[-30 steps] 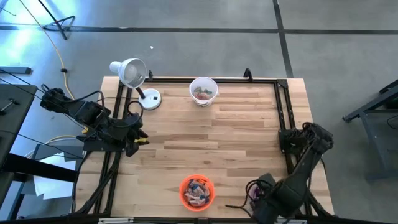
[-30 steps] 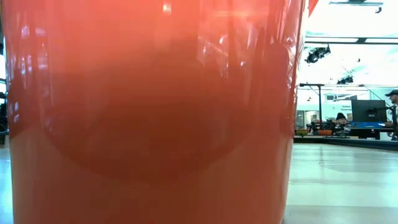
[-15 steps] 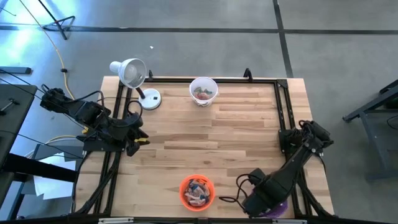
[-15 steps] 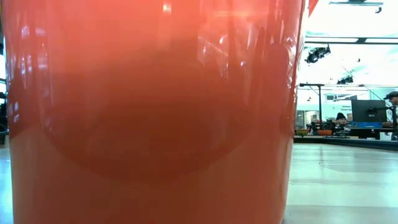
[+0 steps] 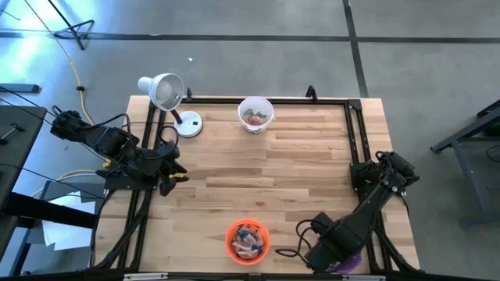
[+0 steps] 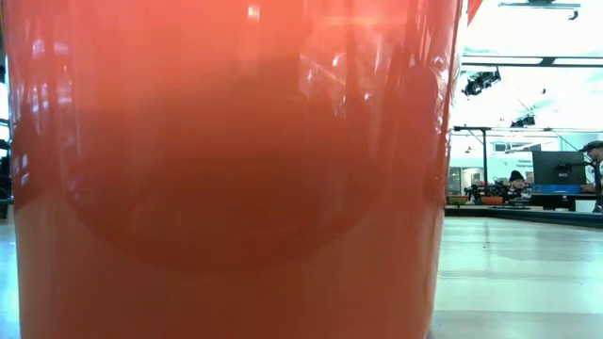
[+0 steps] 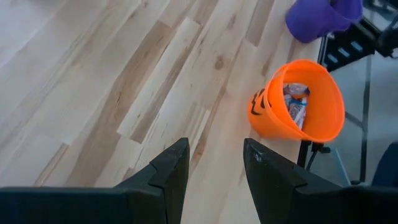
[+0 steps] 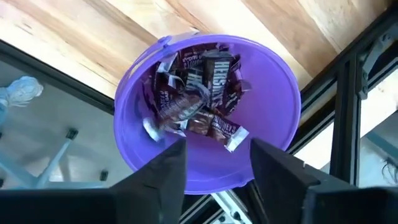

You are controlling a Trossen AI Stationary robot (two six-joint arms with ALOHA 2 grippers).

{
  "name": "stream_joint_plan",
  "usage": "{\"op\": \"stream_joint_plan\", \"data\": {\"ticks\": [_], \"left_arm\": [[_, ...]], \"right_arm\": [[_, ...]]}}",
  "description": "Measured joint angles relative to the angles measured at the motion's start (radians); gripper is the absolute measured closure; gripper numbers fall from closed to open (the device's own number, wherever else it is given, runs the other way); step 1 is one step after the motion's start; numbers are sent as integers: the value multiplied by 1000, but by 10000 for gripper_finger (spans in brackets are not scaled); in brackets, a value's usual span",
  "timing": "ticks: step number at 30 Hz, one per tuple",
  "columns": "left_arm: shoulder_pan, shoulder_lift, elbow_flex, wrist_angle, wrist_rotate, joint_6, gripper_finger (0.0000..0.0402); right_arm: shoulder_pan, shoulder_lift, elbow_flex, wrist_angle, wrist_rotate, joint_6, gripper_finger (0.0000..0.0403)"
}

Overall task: Organize candy in baskets
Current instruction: Return to Home Position

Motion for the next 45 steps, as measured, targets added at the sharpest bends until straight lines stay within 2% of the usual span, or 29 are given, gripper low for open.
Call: {"op": "stream_joint_plan", "data": {"ticks": [3,6,9,12,15,20,24,29,32,36,39,41,45], "left_arm": [[0,0,1,-1,-46,-53,263],[0,-8,21,-1,-129,-69,263],[0,-27,59,2,-163,-29,263],[0,-45,93,5,-203,43,263],[0,-70,98,2,-225,138,263],[0,-113,98,-8,-231,277,263],[0,-170,98,-41,-263,349,263],[0,-264,98,-139,-313,351,263],[0,-323,94,-137,-314,371,263],[0,-387,51,-98,-309,411,263],[0,-410,1,-84,-272,438,263],[0,-418,-37,-73,-235,472,263],[0,-437,-108,-13,-199,491,263]], "right_arm": [[0,-22,1,2,59,-3,221],[3,-88,2,1,226,59,220],[18,-179,2,0,447,124,225],[44,-265,2,0,743,173,230],[53,-317,2,0,1002,127,236],[28,-378,2,0,1220,-52,242],[-29,-410,1,0,1304,-183,242],[-104,-443,1,0,1307,-349,242],[-128,-460,1,0,1336,-437,242],[-139,-467,1,0,1437,-488,242],[-138,-470,-27,2,1485,-480,242],[-138,-484,-100,2,1500,-421,242],[-138,-551,-330,10,1520,-176,242]]}}
